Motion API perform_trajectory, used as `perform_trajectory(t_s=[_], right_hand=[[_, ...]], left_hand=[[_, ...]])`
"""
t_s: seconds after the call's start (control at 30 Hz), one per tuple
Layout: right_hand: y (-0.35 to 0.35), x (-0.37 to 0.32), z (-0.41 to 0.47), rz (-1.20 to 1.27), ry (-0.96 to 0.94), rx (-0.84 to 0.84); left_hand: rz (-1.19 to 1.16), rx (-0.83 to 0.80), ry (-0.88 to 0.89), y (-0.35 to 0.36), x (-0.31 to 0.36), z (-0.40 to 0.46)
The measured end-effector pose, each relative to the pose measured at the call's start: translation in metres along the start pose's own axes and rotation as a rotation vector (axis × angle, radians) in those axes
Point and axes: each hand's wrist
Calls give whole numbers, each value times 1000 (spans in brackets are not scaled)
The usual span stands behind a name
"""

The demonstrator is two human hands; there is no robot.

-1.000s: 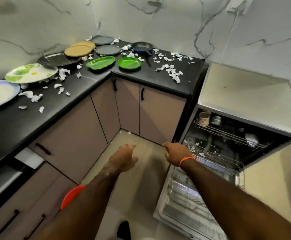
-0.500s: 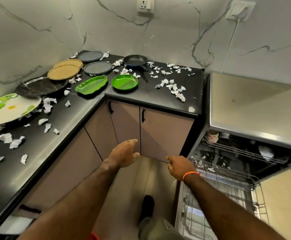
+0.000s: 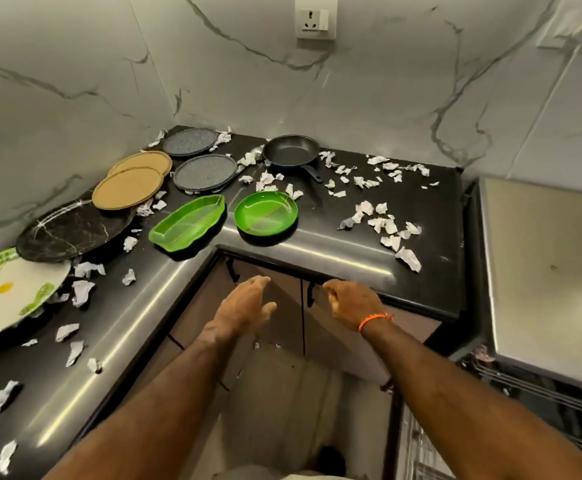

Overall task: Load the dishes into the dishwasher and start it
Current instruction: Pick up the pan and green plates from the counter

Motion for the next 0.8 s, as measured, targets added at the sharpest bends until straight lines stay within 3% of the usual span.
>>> perform_trajectory(t_s=[0.2,0.8], right_hand=[[-32,-26,87,-2,-69,49],[-50,-62,251,120,163,90]], left_hand=[[-39,79,-24,-32,-28,66],[71,19,190,-109,-105,257]])
Point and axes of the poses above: each hand's wrist, its own z-axis towards the middle knuckle, its own y-axis out of the palm, x = y × z, and after that the axes turned 7 degrees about -x, right-handed
